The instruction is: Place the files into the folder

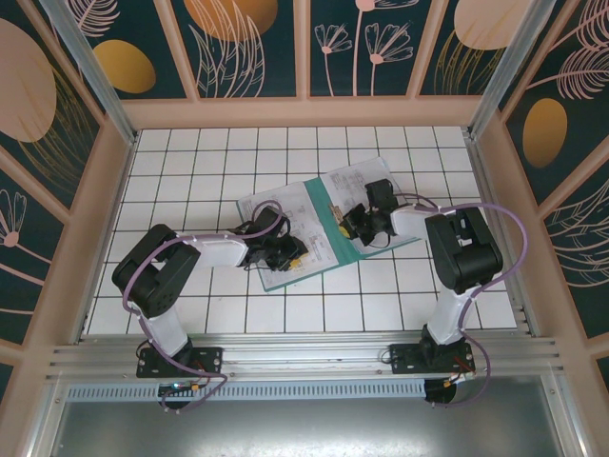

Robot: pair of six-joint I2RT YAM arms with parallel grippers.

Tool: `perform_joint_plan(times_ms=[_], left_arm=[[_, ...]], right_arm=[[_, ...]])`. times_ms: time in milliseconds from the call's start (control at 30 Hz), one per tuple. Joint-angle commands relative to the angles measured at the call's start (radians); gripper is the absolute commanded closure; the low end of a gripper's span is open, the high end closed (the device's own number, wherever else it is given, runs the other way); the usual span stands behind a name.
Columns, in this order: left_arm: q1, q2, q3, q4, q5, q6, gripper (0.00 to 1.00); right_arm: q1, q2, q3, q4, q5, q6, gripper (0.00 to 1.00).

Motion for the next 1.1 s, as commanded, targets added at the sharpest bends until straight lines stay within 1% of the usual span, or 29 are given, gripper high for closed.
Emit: perform_joint_plan(times_ms=[0,167,333,667,733,833,900,967,1067], left_arm=[[-0.004,0.007,-0.025,-0.075,-0.023,-0.004,0.67],[-0.004,0.010,-0.028,-0.074,-0.020,0.000,0.68],[-0.003,0.013,-0.028,-0.074,-0.020,0.002,0.68],[-0.004,0.008,-0.026,-0.084,-0.026,0.009,0.68],[-0.004,0.009,-0.026,-0.088,-0.029,0.014,0.68],[-0.004,0.008,-0.019,-0.104,-0.036,0.027,0.68],[-0.003,0.009,-0.011,-0.125,-0.045,0.044,0.68],[-0.004,0.010,0.004,-0.153,-0.057,0.068,0.68],[-0.004,0.014,0.034,-0.211,-0.079,0.128,0.68]], right_arm=[[0.024,0.124,-0.052,-0.260,0.174,0.024,1.00],[0.061,0.083,0.016,-0.264,0.150,0.028,1.00],[0.073,0.043,0.084,-0.292,0.147,0.034,1.00],[0.065,0.022,0.112,-0.300,0.145,0.026,1.00],[0.063,0.014,0.119,-0.294,0.147,0.010,0.92],[0.062,-0.002,0.138,-0.292,0.157,-0.019,0.69],[0.063,-0.025,0.145,-0.268,0.160,-0.039,0.59],[0.065,-0.060,0.143,-0.208,0.152,-0.061,0.50],[0.071,-0.123,0.135,-0.120,0.147,-0.104,0.44]])
